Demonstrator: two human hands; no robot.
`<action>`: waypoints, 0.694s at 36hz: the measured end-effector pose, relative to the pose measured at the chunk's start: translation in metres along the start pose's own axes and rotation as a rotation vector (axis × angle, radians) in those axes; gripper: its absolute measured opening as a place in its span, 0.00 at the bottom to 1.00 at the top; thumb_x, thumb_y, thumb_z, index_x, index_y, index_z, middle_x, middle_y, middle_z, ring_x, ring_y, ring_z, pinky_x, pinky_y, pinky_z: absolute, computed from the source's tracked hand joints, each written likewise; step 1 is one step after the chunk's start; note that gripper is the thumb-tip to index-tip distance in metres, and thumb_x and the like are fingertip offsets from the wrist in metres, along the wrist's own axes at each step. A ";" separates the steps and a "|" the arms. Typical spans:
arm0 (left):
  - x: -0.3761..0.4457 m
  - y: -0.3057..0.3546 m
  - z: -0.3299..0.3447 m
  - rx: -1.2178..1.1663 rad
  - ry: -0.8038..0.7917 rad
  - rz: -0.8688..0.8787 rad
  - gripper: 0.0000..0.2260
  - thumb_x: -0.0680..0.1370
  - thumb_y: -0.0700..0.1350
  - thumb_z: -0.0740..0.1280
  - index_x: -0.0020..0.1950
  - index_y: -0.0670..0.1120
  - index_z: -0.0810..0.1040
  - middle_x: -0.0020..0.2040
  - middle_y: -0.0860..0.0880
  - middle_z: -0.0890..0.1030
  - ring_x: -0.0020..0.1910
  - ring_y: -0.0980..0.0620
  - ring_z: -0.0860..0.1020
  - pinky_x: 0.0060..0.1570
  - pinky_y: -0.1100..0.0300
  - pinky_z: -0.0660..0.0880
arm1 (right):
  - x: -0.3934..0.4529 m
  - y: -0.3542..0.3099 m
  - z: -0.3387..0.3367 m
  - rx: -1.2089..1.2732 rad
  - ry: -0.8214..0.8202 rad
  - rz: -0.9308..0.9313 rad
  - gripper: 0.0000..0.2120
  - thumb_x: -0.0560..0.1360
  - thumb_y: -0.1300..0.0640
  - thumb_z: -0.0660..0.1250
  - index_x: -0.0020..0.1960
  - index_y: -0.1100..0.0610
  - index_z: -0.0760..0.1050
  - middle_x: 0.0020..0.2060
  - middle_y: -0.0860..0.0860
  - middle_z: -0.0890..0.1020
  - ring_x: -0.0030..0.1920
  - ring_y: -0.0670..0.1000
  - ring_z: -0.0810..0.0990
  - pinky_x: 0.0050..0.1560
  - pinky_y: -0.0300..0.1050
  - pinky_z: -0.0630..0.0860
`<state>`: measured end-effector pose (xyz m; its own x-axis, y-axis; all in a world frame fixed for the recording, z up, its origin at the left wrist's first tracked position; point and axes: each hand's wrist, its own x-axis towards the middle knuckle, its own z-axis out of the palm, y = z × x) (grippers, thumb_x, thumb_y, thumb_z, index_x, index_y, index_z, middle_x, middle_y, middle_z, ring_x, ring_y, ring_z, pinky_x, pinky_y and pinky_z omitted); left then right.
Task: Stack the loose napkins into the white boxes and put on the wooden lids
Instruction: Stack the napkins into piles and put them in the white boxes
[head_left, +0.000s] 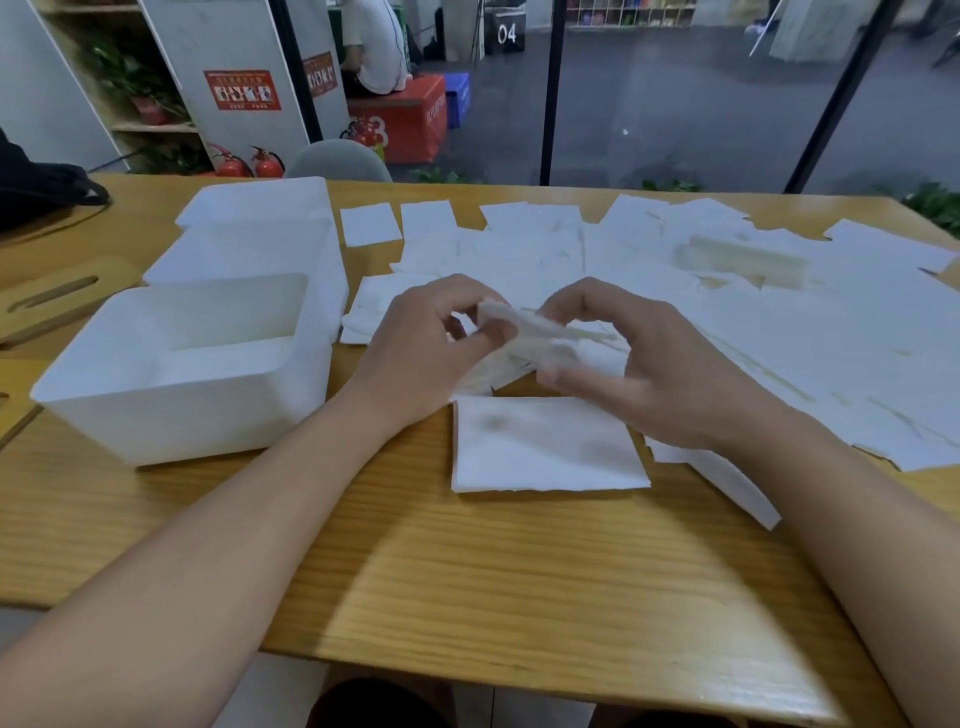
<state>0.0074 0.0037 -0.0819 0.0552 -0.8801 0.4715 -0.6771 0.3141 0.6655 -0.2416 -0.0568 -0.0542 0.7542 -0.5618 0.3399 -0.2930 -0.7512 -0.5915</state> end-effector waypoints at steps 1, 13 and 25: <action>0.000 0.000 -0.001 -0.068 0.022 -0.016 0.03 0.83 0.46 0.75 0.54 0.49 0.87 0.51 0.54 0.87 0.52 0.48 0.84 0.52 0.46 0.81 | -0.002 0.000 -0.001 0.036 -0.006 0.015 0.18 0.79 0.46 0.77 0.66 0.46 0.77 0.62 0.43 0.83 0.64 0.49 0.82 0.62 0.46 0.77; -0.006 0.011 -0.011 -0.456 -0.086 -0.202 0.17 0.80 0.41 0.77 0.69 0.45 0.82 0.59 0.48 0.88 0.59 0.47 0.86 0.58 0.45 0.85 | 0.001 0.008 -0.004 0.125 0.276 0.127 0.02 0.84 0.56 0.72 0.54 0.50 0.84 0.47 0.45 0.86 0.47 0.49 0.84 0.47 0.51 0.83; -0.007 0.028 -0.032 -0.416 -0.395 -0.307 0.11 0.81 0.44 0.77 0.63 0.50 0.86 0.34 0.37 0.73 0.31 0.43 0.67 0.31 0.60 0.69 | -0.006 -0.005 -0.029 0.213 -0.125 0.381 0.07 0.84 0.56 0.71 0.56 0.46 0.86 0.30 0.52 0.72 0.30 0.52 0.67 0.32 0.45 0.63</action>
<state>0.0114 0.0299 -0.0475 -0.1267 -0.9915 0.0292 -0.3282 0.0697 0.9420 -0.2620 -0.0595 -0.0324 0.6852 -0.7282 -0.0144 -0.4455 -0.4034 -0.7992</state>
